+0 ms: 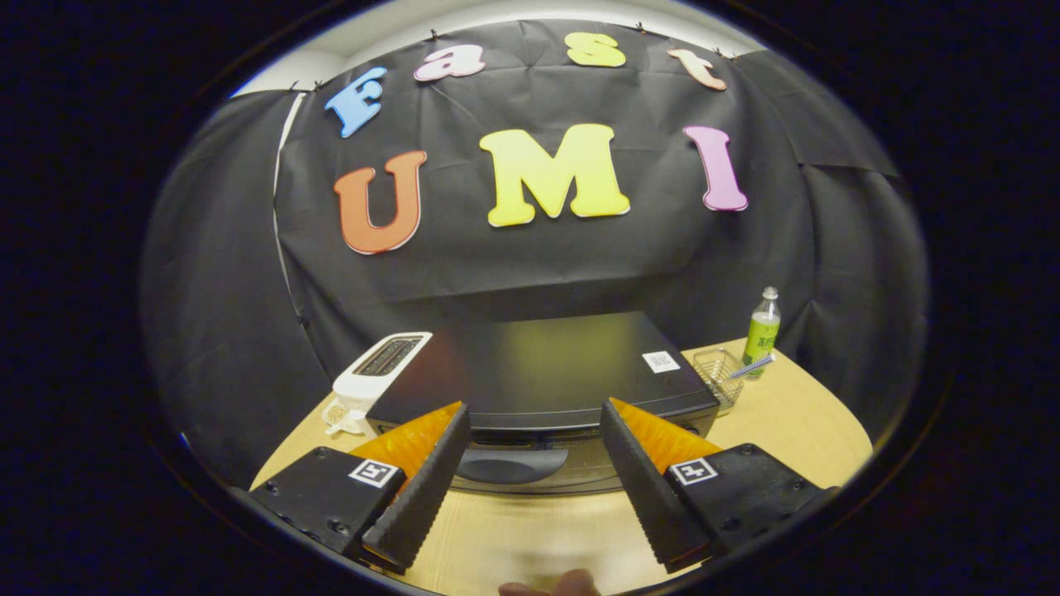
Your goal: Open the toaster oven, put the food inside, and close the toaster oven door.
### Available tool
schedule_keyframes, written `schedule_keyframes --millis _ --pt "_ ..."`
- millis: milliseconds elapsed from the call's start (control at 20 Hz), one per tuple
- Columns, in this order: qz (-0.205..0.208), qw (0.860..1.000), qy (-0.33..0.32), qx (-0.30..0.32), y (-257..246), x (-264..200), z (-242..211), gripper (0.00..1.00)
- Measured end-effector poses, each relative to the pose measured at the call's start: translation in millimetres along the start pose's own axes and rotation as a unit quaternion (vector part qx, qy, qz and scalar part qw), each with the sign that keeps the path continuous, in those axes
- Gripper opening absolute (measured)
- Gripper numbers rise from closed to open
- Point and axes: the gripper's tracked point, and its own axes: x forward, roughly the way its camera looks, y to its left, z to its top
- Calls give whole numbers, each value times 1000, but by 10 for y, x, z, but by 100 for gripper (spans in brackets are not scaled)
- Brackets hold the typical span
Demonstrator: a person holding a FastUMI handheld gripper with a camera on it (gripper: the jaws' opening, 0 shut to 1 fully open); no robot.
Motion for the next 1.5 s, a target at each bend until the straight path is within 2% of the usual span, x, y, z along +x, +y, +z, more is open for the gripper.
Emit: schedule_keyframes --millis 200,400,550,750,1000,1200,1500 --pt "-2 999 38 -10 40 265 -301 100" --pt "-13 999 30 -23 60 279 -348 100" --pt "-5 999 40 -21 85 255 -393 100" --pt "5 998 48 -36 94 44 -499 100" --pt "-7 995 87 -51 68 -340 -956 100" --pt "21 990 119 -74 44 -581 -1323 100" --pt "43 982 175 -64 29 -673 -1722 100"
